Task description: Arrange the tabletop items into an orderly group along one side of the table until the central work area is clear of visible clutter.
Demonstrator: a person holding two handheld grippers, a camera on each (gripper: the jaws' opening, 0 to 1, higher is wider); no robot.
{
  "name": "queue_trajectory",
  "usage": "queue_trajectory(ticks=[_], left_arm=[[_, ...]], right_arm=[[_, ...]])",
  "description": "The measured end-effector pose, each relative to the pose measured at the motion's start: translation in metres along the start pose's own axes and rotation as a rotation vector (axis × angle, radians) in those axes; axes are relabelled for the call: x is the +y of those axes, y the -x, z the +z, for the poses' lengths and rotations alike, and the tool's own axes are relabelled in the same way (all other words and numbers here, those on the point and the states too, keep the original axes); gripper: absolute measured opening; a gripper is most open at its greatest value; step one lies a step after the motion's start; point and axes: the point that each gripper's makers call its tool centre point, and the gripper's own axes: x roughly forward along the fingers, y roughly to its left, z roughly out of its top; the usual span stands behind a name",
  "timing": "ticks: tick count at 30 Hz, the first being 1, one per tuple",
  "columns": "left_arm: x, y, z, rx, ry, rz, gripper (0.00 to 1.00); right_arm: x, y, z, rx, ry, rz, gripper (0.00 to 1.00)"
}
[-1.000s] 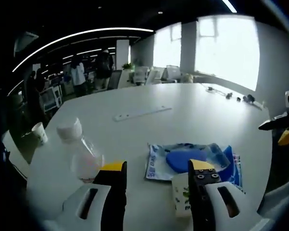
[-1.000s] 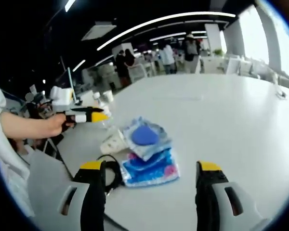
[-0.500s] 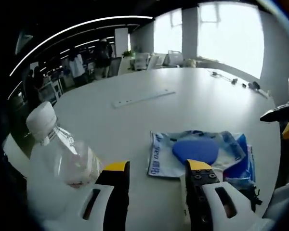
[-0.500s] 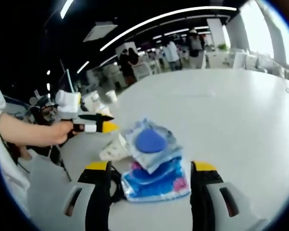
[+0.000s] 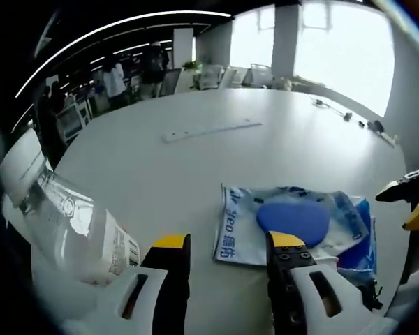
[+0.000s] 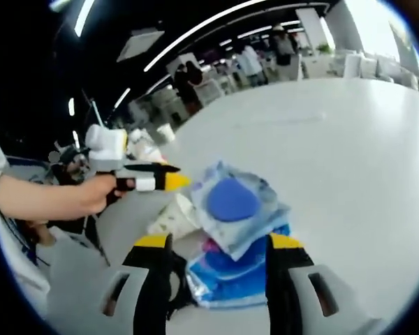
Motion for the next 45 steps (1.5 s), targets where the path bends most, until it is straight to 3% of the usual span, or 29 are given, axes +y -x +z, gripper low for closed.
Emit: queue_trajectory(ticks=[4, 6, 12, 22, 27, 32, 35, 37, 41, 45], left_arm=[[-0.004, -0.005, -0.005, 0.016, 0.028, -0.019, 0.38], [-0.004, -0.006, -0.006, 0.017, 0.043, -0.012, 0.39], [-0.001, -0.012, -0.009, 0.027, 0.063, 0.003, 0.38], [-0.001, -0.02, -0.017, 0.058, 0.116, 0.009, 0.33], [-0.002, -0.021, -0.023, 0.073, 0.125, 0.015, 0.32], [0.0, -0.022, -0.027, 0.087, 0.112, 0.027, 0.25], [0.004, -0.022, -0.029, 0.093, 0.119, 0.041, 0.18], [0.009, -0.021, -0.036, 0.134, 0.094, 0.065, 0.13], [0.014, -0.019, -0.035, 0.135, 0.064, 0.082, 0.02], [0.011, -0.018, -0.032, 0.132, 0.076, 0.07, 0.0]], right_arm=[[-0.003, -0.011, -0.009, 0.041, -0.03, -0.012, 0.46], [-0.008, -0.013, -0.02, 0.098, -0.062, -0.034, 0.44], [-0.012, -0.018, -0.022, 0.102, -0.102, -0.034, 0.41], [-0.018, -0.028, -0.02, 0.09, -0.176, -0.041, 0.26], [-0.02, -0.032, -0.023, 0.101, -0.187, -0.039, 0.24], [-0.024, -0.033, -0.027, 0.108, -0.203, -0.054, 0.2], [-0.028, -0.035, -0.028, 0.107, -0.222, -0.067, 0.16], [-0.031, -0.035, -0.029, 0.104, -0.229, -0.076, 0.13], [-0.039, -0.034, -0.029, 0.108, -0.219, -0.111, 0.05], [-0.043, -0.034, -0.023, 0.089, -0.224, -0.119, 0.01]])
